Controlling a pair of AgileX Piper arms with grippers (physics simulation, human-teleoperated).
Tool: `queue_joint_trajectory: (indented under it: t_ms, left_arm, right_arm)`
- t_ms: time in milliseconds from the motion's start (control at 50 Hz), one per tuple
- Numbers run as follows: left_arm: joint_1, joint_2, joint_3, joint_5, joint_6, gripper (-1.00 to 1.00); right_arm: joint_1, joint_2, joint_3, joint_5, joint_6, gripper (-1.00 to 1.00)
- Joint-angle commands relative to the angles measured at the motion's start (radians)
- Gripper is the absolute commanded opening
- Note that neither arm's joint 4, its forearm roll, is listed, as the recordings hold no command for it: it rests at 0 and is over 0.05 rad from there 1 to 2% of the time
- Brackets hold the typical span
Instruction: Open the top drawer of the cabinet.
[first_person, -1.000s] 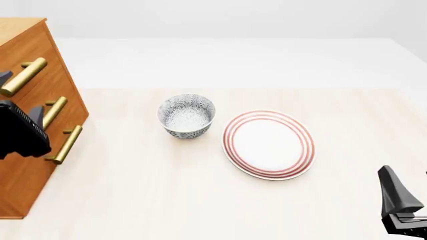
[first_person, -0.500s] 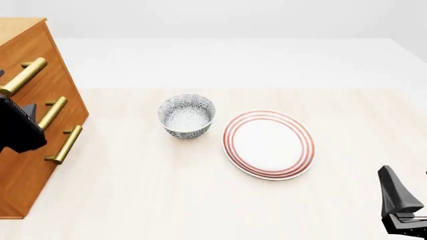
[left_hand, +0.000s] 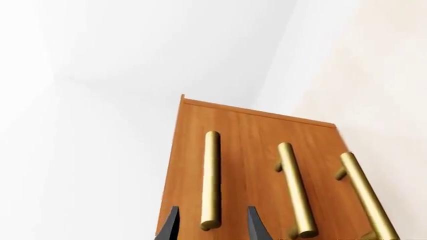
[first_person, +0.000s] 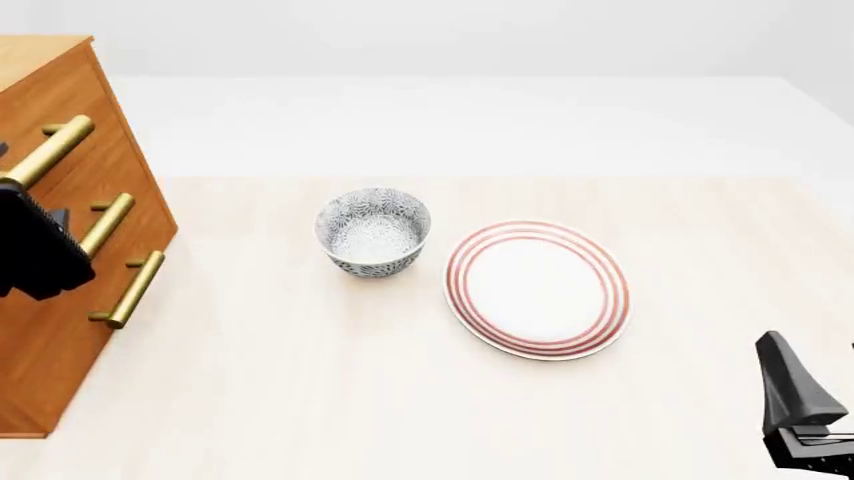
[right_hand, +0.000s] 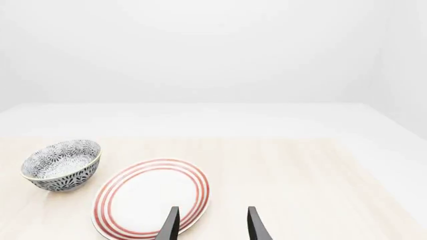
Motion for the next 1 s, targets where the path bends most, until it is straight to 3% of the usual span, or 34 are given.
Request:
queue_joint_trajectory:
  t_ms: [20,980,1000]
  left_arm:
    - [0.034,0.049,-0.003,-0.036,0.015,1.0]
    - [0.098,0.109,-0.015,-0.106,0.023,1.0]
    - [0.098,0.111,-0.014,-0.109,0.025,-1.0]
  right_arm:
    - [0.0,0.0,0.0,0.0,0.0,1.0]
    - [0.0,0.0,0.0,0.0,0.0,1.0]
    - [0.0,0.0,0.0,0.0,0.0,1.0]
